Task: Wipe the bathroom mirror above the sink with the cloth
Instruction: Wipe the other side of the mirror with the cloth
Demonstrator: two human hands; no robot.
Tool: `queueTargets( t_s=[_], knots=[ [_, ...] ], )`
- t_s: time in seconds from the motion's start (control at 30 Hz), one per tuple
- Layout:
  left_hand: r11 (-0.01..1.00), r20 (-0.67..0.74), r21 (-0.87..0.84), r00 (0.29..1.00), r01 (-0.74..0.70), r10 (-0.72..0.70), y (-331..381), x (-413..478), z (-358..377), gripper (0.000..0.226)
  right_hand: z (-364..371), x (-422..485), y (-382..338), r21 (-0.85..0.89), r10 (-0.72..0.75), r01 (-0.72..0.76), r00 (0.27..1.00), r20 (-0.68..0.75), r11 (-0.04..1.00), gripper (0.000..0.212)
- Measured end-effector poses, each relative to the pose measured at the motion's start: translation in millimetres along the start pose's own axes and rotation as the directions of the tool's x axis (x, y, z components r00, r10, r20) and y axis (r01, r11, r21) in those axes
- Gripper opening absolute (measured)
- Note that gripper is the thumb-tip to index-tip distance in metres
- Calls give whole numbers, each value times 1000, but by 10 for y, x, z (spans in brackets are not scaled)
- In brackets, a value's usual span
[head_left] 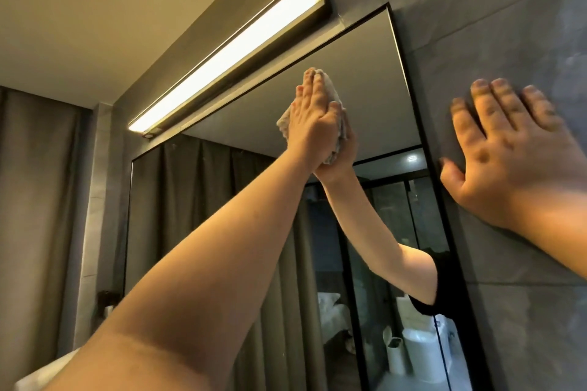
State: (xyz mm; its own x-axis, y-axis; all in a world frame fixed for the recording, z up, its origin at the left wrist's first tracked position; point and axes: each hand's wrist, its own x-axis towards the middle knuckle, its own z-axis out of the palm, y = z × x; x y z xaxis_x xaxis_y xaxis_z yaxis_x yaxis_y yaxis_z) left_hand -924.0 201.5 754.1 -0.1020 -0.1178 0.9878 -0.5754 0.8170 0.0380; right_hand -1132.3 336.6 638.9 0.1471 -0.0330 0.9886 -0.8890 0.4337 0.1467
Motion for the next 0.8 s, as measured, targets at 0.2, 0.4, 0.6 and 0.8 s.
queueTargets(
  t_s=[0.2, 0.4, 0.6, 0.8],
  knots=[
    [959, -234, 58, 930, -277, 283, 144, -382, 507, 77, -41, -5, -14, 24, 11, -11, 1000, -4, 1000, 81],
    [887, -179, 107, 869, -448, 461, 142, -773, 545, 78, -29, -10, -23, 24, 15, -15, 1000, 3, 1000, 82],
    [870, -186, -127, 873, -477, 452, 423, -1373, 325, 58, -39, -2, -28, 22, 25, -25, 1000, 15, 999, 82],
    [908, -92, -271, 948, -319, 305, 740, -1395, -339, 29, -62, 0, -32, 7, 26, -26, 999, 28, 1000, 81]
  ],
)
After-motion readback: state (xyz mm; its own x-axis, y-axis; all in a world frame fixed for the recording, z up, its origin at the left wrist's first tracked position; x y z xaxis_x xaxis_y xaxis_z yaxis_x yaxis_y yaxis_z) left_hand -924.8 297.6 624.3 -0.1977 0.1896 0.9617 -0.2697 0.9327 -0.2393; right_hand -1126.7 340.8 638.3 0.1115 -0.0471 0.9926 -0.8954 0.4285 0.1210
